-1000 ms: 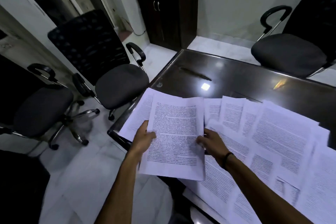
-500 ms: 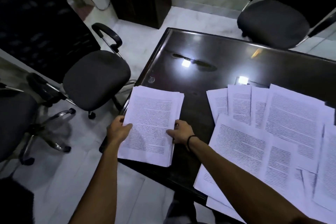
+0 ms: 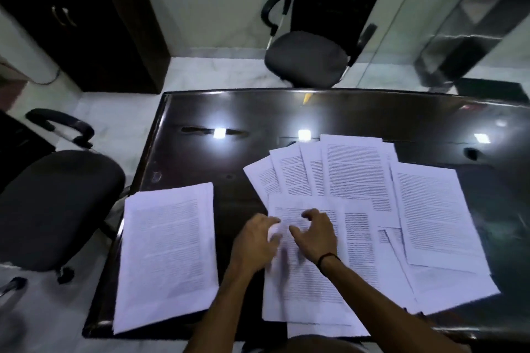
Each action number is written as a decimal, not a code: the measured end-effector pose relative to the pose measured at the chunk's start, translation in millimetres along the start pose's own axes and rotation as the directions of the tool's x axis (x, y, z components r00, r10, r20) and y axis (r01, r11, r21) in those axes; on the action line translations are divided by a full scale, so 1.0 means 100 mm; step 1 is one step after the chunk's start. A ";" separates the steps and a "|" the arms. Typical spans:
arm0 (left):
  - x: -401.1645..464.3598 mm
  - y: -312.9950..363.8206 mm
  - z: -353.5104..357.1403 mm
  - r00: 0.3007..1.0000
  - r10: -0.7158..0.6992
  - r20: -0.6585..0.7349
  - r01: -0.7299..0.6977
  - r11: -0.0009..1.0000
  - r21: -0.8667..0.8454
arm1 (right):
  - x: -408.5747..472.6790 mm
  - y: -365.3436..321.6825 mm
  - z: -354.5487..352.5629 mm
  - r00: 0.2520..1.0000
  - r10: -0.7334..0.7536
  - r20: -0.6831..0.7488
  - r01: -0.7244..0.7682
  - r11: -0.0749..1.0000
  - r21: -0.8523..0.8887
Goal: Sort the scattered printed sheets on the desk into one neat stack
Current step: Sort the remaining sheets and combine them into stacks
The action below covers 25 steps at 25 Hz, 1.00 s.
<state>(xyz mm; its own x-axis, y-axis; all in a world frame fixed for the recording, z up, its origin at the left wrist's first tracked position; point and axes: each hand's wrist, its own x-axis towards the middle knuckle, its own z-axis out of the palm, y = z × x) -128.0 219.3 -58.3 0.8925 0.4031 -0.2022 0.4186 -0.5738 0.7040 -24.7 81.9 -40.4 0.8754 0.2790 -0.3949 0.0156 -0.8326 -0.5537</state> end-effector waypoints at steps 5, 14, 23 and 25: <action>0.10 0.02 0.44 0.974 0.013 0.228 -0.066 0.971 0.229 | -0.06 0.70 -0.46 0.957 0.287 -0.033 -0.284 0.957 0.062; 0.11 0.08 0.50 0.987 -0.032 0.157 -0.004 0.975 0.221 | 0.01 0.93 -0.61 0.927 0.237 0.290 -0.299 0.935 0.191; 0.05 0.15 0.40 0.970 -0.238 -0.050 0.239 0.971 0.014 | -0.08 0.88 -0.81 0.922 -0.079 0.378 -0.108 0.886 0.450; -0.01 0.25 0.26 0.907 -0.412 -0.081 0.374 0.880 -0.293 | -0.03 0.90 -0.94 0.912 -0.165 0.375 -0.075 0.832 0.550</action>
<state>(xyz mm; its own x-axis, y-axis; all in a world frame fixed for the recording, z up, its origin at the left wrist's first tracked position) -113.9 186.3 -58.0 0.6236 0.6601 -0.4187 0.6530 -0.1454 0.7433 19.9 -38.6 -20.1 0.6150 0.5713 -0.5434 -0.3182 -0.4507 -0.8340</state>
